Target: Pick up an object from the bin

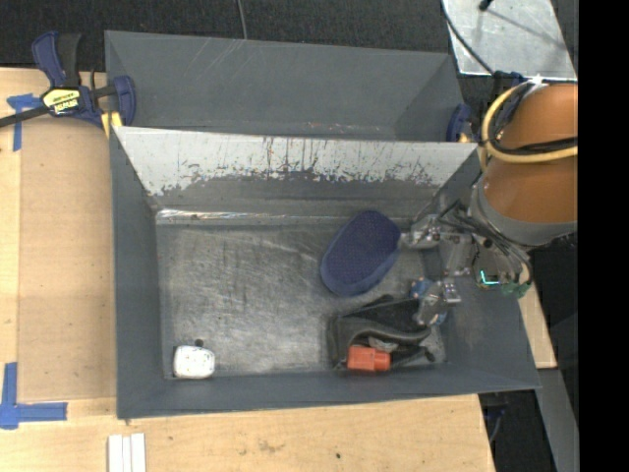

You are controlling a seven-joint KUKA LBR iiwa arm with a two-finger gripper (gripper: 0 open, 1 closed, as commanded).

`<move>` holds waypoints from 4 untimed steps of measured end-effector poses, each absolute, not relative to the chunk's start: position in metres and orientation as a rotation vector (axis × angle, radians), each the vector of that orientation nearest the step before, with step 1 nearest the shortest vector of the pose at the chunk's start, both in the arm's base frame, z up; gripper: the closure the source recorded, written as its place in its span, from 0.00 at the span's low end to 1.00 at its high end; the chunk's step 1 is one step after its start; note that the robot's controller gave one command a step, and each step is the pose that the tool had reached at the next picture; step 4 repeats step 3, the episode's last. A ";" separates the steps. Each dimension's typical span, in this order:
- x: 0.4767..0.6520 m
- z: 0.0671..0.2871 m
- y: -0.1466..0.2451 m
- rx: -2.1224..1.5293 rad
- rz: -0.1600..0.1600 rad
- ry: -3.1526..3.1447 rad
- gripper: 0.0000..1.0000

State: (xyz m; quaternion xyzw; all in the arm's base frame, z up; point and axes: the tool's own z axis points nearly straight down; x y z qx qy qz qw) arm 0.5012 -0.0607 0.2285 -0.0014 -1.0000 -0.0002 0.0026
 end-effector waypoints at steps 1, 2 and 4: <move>0.496 0.109 -0.026 0.045 -0.002 -3.137 0.00; 0.496 0.112 -0.026 0.044 -0.001 -3.138 1.00; 0.498 0.249 -0.021 0.419 0.001 -3.118 1.00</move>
Offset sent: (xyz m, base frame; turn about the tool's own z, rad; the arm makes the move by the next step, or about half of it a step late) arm -0.0043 0.0340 -0.1155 -0.0294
